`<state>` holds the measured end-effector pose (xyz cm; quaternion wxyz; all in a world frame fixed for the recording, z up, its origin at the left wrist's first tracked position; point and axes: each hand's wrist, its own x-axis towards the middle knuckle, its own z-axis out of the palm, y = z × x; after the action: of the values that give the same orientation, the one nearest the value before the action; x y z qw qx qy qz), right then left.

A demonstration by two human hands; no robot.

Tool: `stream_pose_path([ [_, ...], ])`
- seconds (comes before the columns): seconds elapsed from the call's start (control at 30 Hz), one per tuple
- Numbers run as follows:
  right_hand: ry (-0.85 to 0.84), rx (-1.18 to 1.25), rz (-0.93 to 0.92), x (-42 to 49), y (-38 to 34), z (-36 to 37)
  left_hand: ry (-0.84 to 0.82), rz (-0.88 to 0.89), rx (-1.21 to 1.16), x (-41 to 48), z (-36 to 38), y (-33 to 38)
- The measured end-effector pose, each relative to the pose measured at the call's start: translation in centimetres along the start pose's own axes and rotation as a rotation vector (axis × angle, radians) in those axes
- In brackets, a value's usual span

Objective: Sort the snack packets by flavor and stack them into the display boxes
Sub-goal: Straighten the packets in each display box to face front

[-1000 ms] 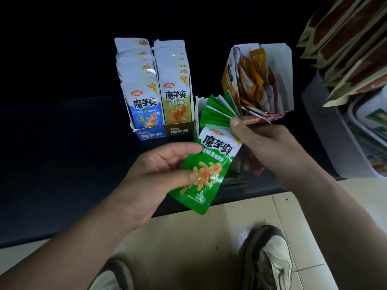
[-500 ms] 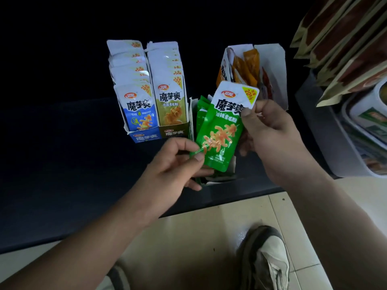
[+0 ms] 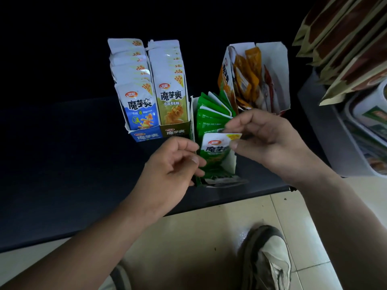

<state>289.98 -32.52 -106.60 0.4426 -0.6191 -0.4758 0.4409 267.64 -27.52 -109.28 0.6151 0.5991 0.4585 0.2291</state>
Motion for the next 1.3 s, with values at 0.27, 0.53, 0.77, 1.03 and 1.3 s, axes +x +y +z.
stream_pose_path([
  [0.27, 0.038, 0.055, 0.041, 0.2, -0.4, 0.2, 0.088, 0.120, 0.042, 0.5, -0.3, 0.3],
  [0.53, 0.183, -0.143, -0.093, 0.7, 0.9, 0.9, 0.066, 0.151, 0.091, 0.3, 0.5, 0.0],
  [0.77, 0.221, -0.094, -0.107, 0.8, 1.2, 0.9, 0.090, 0.293, 0.338, 2.8, 0.8, 0.2],
  [1.03, 0.200, -0.090, -0.099, 0.5, 1.1, 0.6, 0.072, 0.378, 0.482, 2.2, 0.4, -0.6],
  [1.3, 0.246, 0.012, -0.028, 0.3, 0.4, 0.6, 0.001, 0.187, 0.161, 1.4, 0.6, 1.0],
])
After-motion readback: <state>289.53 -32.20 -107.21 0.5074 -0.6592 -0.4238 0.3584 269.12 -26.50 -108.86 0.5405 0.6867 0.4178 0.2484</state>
